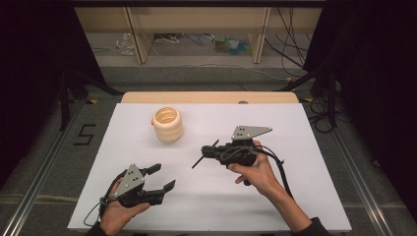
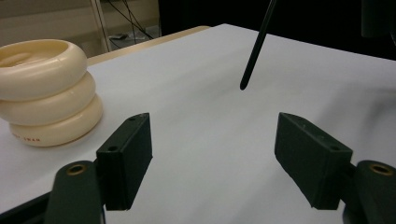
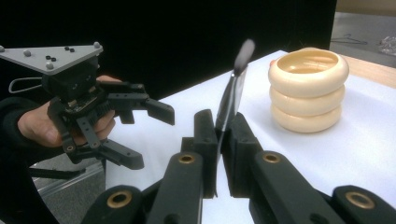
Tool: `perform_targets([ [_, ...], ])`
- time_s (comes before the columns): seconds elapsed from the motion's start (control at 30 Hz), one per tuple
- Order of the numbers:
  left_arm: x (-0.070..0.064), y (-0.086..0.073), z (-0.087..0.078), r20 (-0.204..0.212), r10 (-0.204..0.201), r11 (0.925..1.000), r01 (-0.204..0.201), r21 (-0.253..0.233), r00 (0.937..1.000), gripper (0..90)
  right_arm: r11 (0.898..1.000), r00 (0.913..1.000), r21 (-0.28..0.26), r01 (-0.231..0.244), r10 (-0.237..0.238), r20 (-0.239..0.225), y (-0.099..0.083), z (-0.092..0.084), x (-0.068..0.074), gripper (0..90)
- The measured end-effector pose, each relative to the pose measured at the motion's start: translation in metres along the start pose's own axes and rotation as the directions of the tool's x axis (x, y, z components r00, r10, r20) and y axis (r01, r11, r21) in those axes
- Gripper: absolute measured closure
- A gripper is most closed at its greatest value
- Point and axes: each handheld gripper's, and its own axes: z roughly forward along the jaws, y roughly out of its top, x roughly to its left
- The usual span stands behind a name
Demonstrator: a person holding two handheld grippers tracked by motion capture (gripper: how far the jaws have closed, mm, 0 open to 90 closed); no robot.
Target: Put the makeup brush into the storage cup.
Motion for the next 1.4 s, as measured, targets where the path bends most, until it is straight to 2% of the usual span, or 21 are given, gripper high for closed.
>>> perform_targets([
  [0.03, -0.001, 0.0, 0.0, -0.003, -0.014, 0.9999, 0.014, 0.003, 0.9999, 27.8, 1.0, 1.0, -0.001, -0.003, 0.003, 0.001, 0.001, 0.0, 0.0, 85.3],
  [0.13, -0.001, -0.001, -0.001, -0.005, -0.011, 0.9999, 0.011, -0.001, 0.9999, 27.8, 1.0, 0.9997, -0.006, 0.015, -0.015, 0.018, 0.003, -0.001, -0.002, 85.3],
  [0.2, 0.0, -0.001, -0.002, -0.005, -0.017, 0.9999, 0.017, -0.001, 0.9999, 27.7, 1.0, 0.9998, 0.0, 0.012, -0.012, 0.016, 0.004, 0.0, -0.002, 85.3],
  [0.23, 0.0, -0.001, -0.002, -0.004, -0.006, 1.0, 0.006, 0.0, 1.0, 27.7, 1.0, 1.0, -0.004, 0.002, -0.002, 0.009, 0.005, 0.001, -0.002, 85.3],
  [0.3, 0.0, -0.001, -0.002, -0.003, -0.021, 0.9998, 0.021, 0.003, 0.9998, 27.6, 1.0, 0.9997, -0.001, 0.017, -0.017, 0.016, 0.005, 0.002, -0.004, 85.3],
  [0.33, 0.002, -0.002, -0.001, 0.0, -0.009, 1.0, 0.009, -0.003, 1.0, 27.6, 1.0, 0.9995, 0.0, 0.021, -0.021, 0.023, 0.006, 0.002, -0.005, 85.4],
  [0.5, 0.001, -0.001, -0.001, -0.01, -0.024, 0.9997, 0.024, 0.005, 0.9997, 26.9, 1.0, 0.9993, 0.0, 0.02, -0.02, 0.033, 0.006, 0.004, -0.009, 85.3],
  [0.57, 0.001, -0.001, -0.001, -0.009, -0.009, 0.9999, 0.009, 0.007, 0.9999, 26.5, 1.0, 0.999, 0.01, 0.014, -0.014, 0.043, 0.007, 0.003, -0.011, 85.3],
  [0.7, 0.001, -0.001, -0.001, -0.009, -0.009, 0.9999, 0.009, 0.006, 0.9999, 25.7, 1.0, 0.999, 0.001, 0.012, -0.012, 0.043, 0.01, 0.003, -0.013, 85.3],
  [0.77, 0.0, -0.001, 0.0, -0.01, -0.021, 0.9997, 0.021, 0.01, 0.9997, 24.7, 1.0, 0.9987, 0.001, 0.019, -0.019, 0.048, 0.012, 0.004, -0.014, 85.3],
  [0.87, 0.0, -0.001, 0.0, -0.014, -0.012, 0.9998, 0.012, 0.018, 0.9998, 22.9, 1.0, 0.998, 0.001, 0.022, -0.022, 0.06, 0.016, 0.004, -0.014, 85.3],
  [0.93, -0.001, -0.001, 0.0, -0.017, -0.018, 0.9998, 0.019, 0.012, 0.9997, 22.7, 1.0, 0.9983, -0.008, 0.027, -0.026, 0.052, 0.018, 0.007, -0.015, 85.3],
  [0.97, 0.0, 0.0, 0.0, -0.019, -0.009, 0.9999, 0.009, 0.009, 0.9998, 22.8, 0.999, 0.9976, 0.003, 0.035, -0.035, 0.059, 0.019, 0.006, -0.015, 85.3],
  [1.13, 0.0, -0.001, 0.0, -0.019, -0.009, 0.9999, 0.009, 0.009, 0.9998, 22.8, 1.0, 0.9979, 0.009, 0.029, -0.029, 0.059, 0.021, 0.012, -0.021, 85.3],
  [1.4, 0.0, 0.0, 0.0, -0.022, -0.006, 1.0, 0.006, 0.001, 0.9997, 23.5, 0.999, 0.9957, 0.003, 0.048, -0.048, 0.079, 0.031, 0.018, -0.025, 85.3],
])
